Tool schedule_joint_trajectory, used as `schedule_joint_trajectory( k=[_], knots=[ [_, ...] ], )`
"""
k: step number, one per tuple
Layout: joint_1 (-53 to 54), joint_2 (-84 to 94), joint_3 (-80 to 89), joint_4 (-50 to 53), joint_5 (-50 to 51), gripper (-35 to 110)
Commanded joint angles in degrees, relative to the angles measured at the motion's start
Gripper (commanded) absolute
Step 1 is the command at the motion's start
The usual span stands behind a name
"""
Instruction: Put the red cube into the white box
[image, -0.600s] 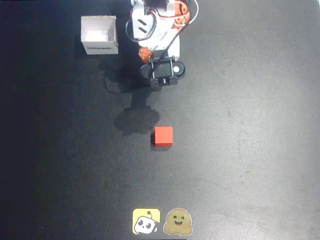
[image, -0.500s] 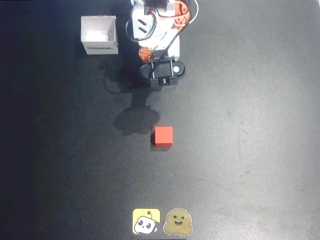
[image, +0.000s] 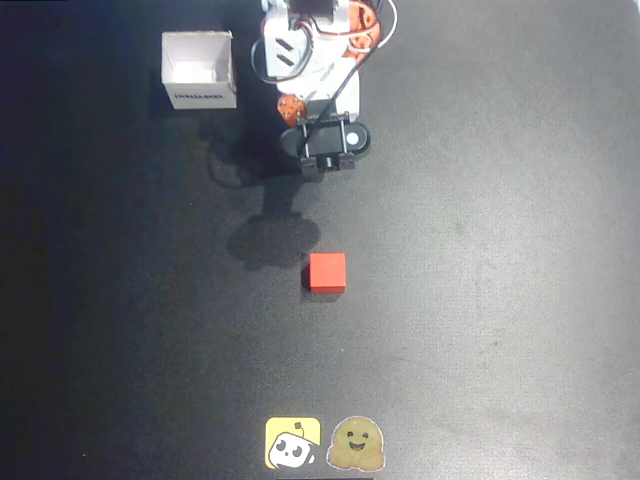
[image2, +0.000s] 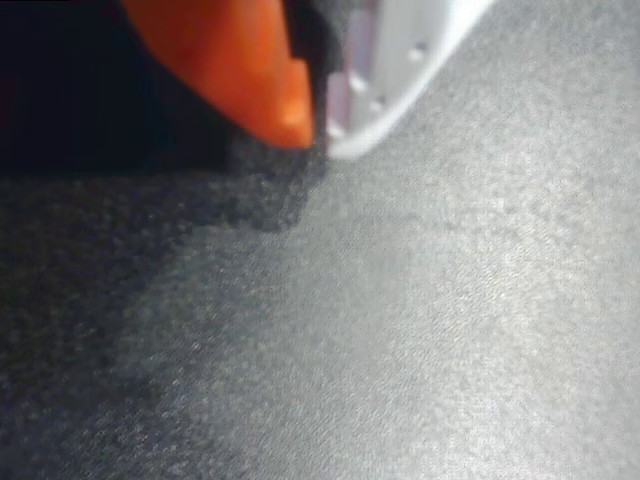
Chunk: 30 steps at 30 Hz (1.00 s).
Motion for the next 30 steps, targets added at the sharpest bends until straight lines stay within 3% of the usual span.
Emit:
schedule_joint_trajectory(
  k=[1,22,30],
  knots=[
    [0.35,0.26,0.0,0.18,0.44,0],
    [-0.09,0.0,-5.71,1.14,-1.32,11],
    [-0.97,-26.19,-23.38,0.18,-2.37,12]
  ],
)
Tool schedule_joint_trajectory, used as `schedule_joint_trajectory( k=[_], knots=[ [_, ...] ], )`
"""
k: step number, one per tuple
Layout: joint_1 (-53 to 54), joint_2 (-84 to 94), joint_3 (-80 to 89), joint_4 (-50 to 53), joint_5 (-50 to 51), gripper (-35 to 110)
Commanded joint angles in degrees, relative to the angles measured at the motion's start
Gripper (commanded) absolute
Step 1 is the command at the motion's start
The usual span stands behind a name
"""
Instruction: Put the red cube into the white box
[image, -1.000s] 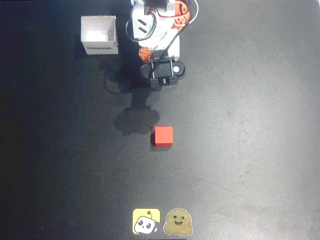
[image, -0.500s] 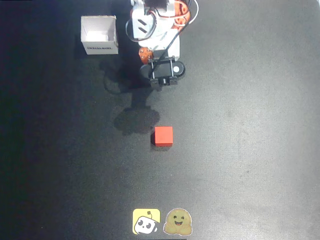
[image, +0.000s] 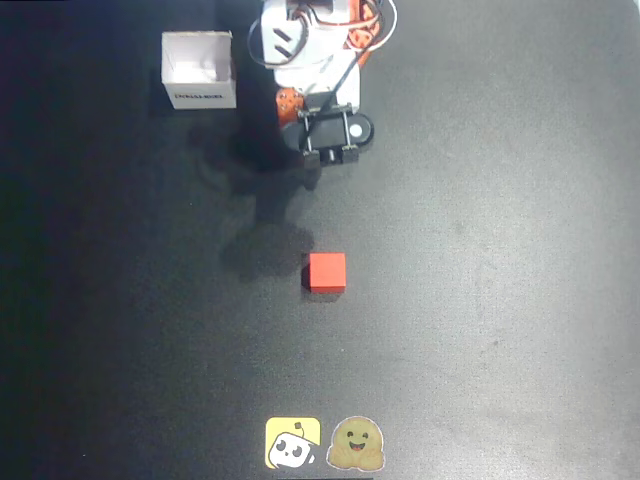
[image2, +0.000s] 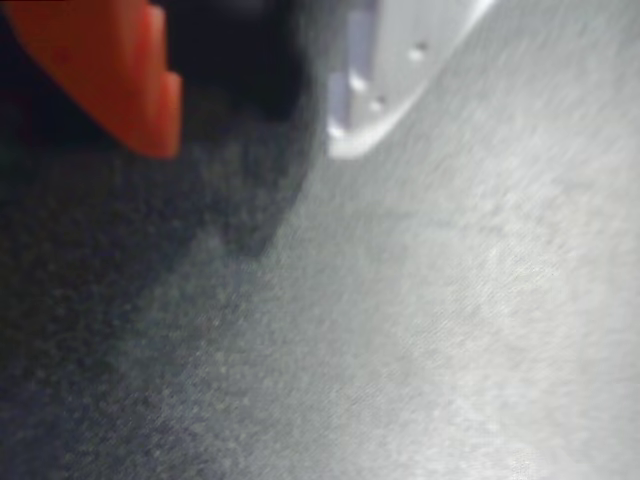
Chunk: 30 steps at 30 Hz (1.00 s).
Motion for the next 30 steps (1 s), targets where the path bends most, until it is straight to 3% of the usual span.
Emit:
schedule_joint_trajectory(
  k=[1,18,30],
  knots=[
    [-0.7,-14.68,-11.51,-0.97,-0.26,12],
    [-4.48,-54.4,-31.9,-14.68,1.93,25],
    [-8.7,-64.25,-35.77,-22.06,7.03,27]
  ],
)
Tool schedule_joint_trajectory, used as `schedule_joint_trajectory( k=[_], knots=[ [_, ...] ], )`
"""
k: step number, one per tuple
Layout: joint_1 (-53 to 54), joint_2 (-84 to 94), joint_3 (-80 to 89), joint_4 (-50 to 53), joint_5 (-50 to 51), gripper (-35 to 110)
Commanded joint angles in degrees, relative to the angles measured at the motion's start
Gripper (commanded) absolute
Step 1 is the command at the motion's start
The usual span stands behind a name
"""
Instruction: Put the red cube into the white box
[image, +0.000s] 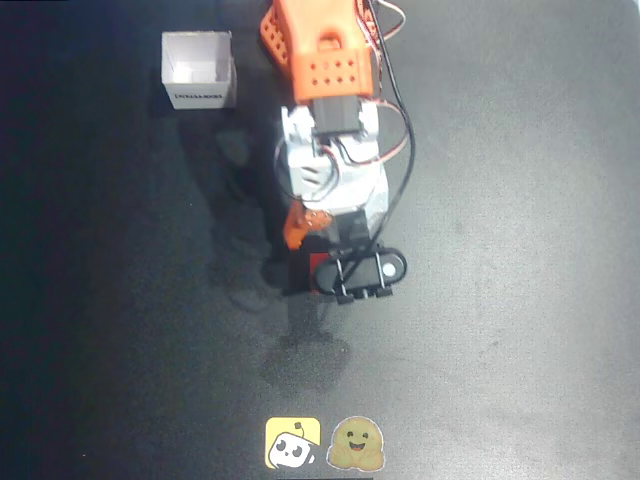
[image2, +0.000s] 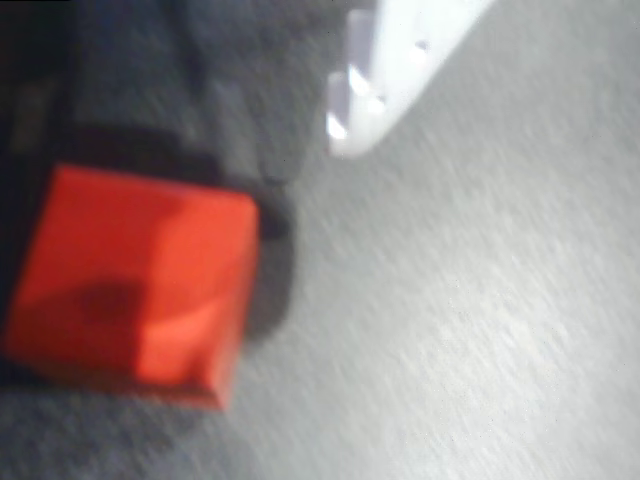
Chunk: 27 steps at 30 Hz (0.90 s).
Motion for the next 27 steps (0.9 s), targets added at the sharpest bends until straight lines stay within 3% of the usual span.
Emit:
schedule_joint_trajectory(
  k=[1,19,27],
  knots=[
    [-0.62,-1.05,-2.9,-1.49,0.97,27],
    [0.97,-8.26,-3.16,-10.46,1.32,26],
    [1.85,-9.84,-2.72,-12.22,1.76,5]
  ],
)
